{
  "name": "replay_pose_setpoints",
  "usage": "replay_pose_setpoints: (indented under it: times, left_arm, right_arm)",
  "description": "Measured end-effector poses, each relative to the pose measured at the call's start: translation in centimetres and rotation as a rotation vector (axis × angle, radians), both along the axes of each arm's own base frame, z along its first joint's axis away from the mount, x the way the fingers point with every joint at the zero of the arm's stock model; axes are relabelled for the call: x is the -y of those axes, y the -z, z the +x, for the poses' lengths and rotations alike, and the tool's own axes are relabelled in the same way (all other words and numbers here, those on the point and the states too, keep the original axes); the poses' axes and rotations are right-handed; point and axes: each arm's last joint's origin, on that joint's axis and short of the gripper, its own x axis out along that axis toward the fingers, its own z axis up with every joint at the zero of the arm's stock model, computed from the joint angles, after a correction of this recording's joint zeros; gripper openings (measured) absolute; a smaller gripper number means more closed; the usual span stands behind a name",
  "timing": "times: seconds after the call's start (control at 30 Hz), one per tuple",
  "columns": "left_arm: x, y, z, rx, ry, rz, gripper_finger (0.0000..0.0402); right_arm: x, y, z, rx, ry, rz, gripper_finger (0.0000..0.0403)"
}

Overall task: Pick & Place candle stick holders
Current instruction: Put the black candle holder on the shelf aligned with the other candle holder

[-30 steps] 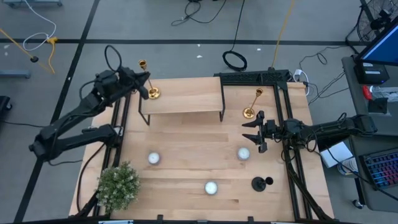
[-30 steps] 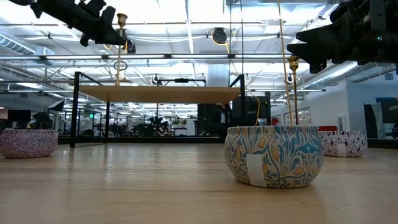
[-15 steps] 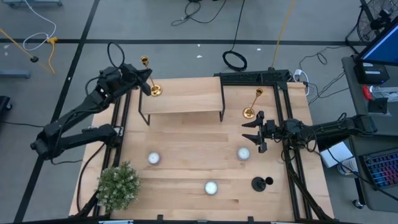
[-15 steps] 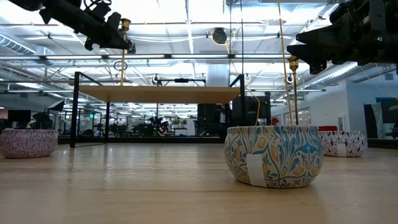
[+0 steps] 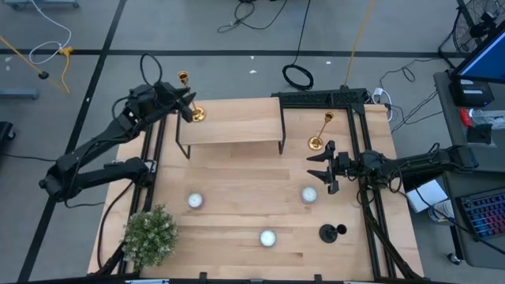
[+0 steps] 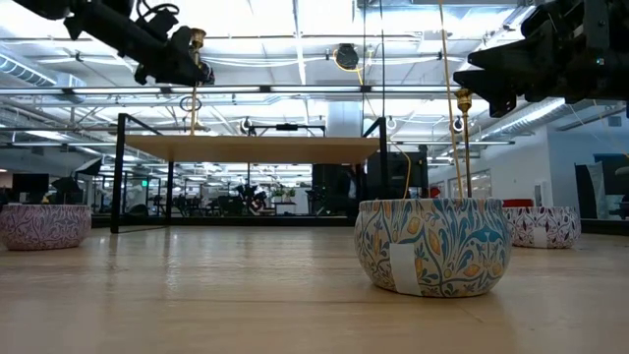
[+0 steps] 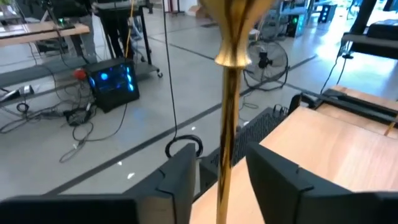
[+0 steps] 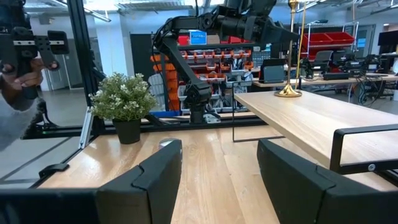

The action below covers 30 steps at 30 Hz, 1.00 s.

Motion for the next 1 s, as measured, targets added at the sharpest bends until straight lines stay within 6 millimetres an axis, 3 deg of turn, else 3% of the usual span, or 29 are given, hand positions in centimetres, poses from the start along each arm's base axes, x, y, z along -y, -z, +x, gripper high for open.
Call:
replay_pose_setpoints:
  times: [0.4, 0.7, 1.0]
  left_arm:
    - [1.1, -0.7, -0.1, 0.006, 0.044, 0.051, 0.0174]
    - [3.2, -1.1, -1.9, -0.008, 0.015, 0.048, 0.0175]
    - [5.6, -1.5, -2.8, 0.049, 0.184, 0.019, 0.0175]
  right_arm:
    - [0.0, 0.0, 0.0, 0.000, 0.000, 0.001, 0.0205]
    - [0.0, 0.0, 0.0, 0.000, -0.002, 0.001, 0.0205]
    - [0.0, 0.2, 0.0, -0.017, -0.003, 0.011, 0.0205]
